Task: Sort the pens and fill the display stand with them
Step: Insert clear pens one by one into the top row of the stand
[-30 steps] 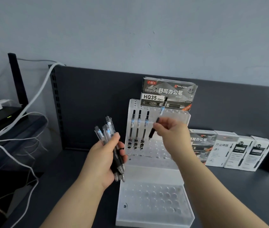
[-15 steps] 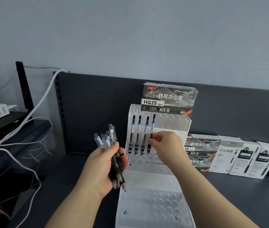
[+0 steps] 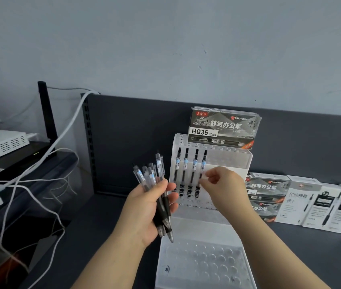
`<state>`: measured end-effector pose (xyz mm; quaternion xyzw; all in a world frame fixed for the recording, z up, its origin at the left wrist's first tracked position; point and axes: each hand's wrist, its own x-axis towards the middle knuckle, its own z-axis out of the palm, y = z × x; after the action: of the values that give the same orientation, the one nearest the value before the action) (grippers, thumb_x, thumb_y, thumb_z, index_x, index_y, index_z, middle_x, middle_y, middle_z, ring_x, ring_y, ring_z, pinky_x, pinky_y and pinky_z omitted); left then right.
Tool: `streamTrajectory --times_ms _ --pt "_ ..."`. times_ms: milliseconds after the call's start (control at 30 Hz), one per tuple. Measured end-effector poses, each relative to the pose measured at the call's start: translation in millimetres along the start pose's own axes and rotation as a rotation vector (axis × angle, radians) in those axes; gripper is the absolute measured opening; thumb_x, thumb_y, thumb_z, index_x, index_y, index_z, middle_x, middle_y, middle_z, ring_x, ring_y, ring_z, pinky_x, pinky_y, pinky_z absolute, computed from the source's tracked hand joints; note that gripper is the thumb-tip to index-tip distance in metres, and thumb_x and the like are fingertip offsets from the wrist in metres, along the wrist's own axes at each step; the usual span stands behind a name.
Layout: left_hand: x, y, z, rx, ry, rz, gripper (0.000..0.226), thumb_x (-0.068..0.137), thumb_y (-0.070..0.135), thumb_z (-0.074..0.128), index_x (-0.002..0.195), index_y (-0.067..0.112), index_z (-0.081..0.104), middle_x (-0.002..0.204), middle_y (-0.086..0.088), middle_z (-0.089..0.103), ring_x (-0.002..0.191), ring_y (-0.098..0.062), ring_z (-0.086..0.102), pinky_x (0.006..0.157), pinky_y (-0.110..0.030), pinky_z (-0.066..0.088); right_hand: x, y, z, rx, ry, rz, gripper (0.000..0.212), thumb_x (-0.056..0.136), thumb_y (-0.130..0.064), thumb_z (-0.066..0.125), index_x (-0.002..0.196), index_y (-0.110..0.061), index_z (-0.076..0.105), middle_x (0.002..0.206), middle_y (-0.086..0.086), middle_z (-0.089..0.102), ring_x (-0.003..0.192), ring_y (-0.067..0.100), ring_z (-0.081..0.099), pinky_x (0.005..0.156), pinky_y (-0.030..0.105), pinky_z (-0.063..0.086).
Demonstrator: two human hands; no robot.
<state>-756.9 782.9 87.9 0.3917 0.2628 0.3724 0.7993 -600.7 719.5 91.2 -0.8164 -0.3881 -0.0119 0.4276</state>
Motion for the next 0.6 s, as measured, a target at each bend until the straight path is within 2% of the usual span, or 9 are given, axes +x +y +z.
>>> streamTrajectory --times_ms 67,167,267,333,467,600 --pt "-0.7 -1.5 2.4 0.007 -0.015 0.006 0.008 0.090 0.010 0.059 0.096 0.007 0.064 0.077 -0.007 0.072 0.064 -0.016 0.069 0.057 -0.031 0.056 -13.2 -9.7 -6.3 0.152 0.029 -0.034 0.007 0.086 -0.023 0.065 0.088 -0.017 0.062 0.070 -0.011 0.059 0.059 0.000 0.052 0.049 0.009 0.036" --pt "-0.5 -5.8 6.8 0.031 -0.041 0.012 0.013 0.090 0.012 0.059 0.102 0.008 0.064 0.087 -0.008 0.073 0.079 -0.019 0.071 0.058 -0.032 0.055 -35.7 -30.7 -9.3 0.344 -0.204 -0.088 0.007 0.085 -0.022 0.066 0.080 -0.018 0.068 0.060 -0.009 0.065 0.048 0.001 0.050 0.047 0.008 0.038" --pt "-1.1 -8.3 12.4 0.042 -0.080 0.011 0.018 0.089 0.014 0.060 0.106 0.009 0.064 0.099 -0.013 0.073 0.089 -0.024 0.071 0.063 -0.033 0.055 -42.6 -35.3 -7.4 0.465 -0.350 -0.073 0.003 0.081 -0.016 0.071 0.080 -0.015 0.068 0.062 -0.006 0.067 0.054 0.004 0.061 0.051 0.011 0.042" --pt "-2.2 -8.5 16.1 0.029 -0.101 0.010 0.017 0.089 0.014 0.060 0.104 0.009 0.064 0.097 -0.013 0.073 0.086 -0.025 0.071 0.062 -0.033 0.056 -40.6 -32.5 -9.3 0.509 -0.396 -0.043 0.005 0.079 -0.011 0.073 0.078 -0.012 0.067 0.062 -0.004 0.066 0.055 0.008 0.063 0.050 0.011 0.041" --pt "-3.4 -8.8 21.5 0.036 -0.121 0.008 0.016 0.089 0.017 0.060 0.101 0.008 0.065 0.080 -0.010 0.070 0.068 -0.019 0.069 0.055 -0.030 0.055 -38.0 -27.5 -13.3 0.514 -0.443 -0.033 0.003 0.080 -0.010 0.071 0.078 -0.011 0.069 0.062 0.000 0.066 0.054 0.009 0.059 0.052 0.017 0.042" --pt "1.0 -12.9 20.7 0.019 -0.042 0.032 0.015 0.091 0.018 0.059 0.097 0.004 0.063 0.086 -0.012 0.068 0.077 -0.022 0.066 0.062 -0.036 0.057 -28.4 -17.6 -20.5 0.591 -0.405 0.018 0.011 0.084 -0.008 0.066 0.074 -0.013 0.069 0.061 -0.001 0.064 0.056 0.007 0.054 0.057 0.019 0.045"
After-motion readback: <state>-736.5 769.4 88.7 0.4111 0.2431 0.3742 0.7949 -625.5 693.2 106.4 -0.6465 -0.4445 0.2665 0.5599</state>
